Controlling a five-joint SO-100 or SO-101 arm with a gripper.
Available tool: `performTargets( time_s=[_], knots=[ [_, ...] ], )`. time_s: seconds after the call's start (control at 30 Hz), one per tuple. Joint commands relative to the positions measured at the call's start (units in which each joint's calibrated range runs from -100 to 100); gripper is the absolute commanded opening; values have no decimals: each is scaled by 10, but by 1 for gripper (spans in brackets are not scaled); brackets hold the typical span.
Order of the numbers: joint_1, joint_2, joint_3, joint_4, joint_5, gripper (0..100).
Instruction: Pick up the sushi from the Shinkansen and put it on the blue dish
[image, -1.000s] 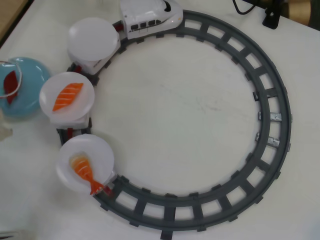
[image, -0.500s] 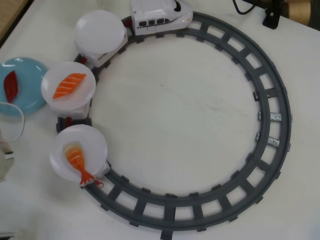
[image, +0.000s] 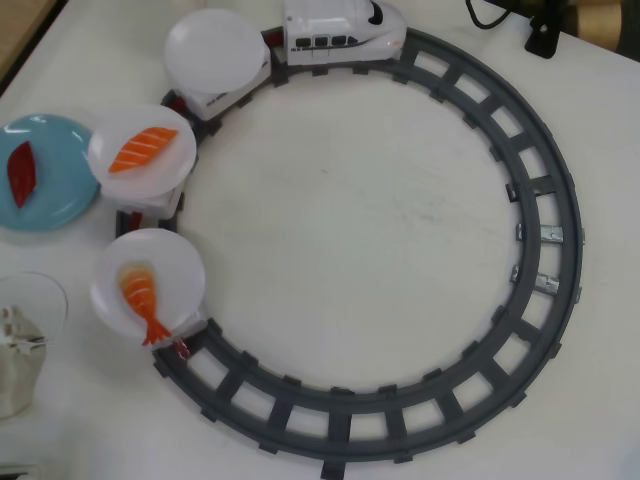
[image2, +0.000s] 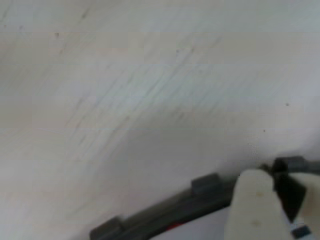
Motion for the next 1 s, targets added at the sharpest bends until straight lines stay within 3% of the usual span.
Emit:
performTargets(
  time_s=[0.0, 0.57, 0.97],
  knots=[
    [7, -55, 40, -28, -4, 3],
    [8, -219, 243, -98, -15, 3],
    [6, -357, 303, -65, -14, 3]
  ],
)
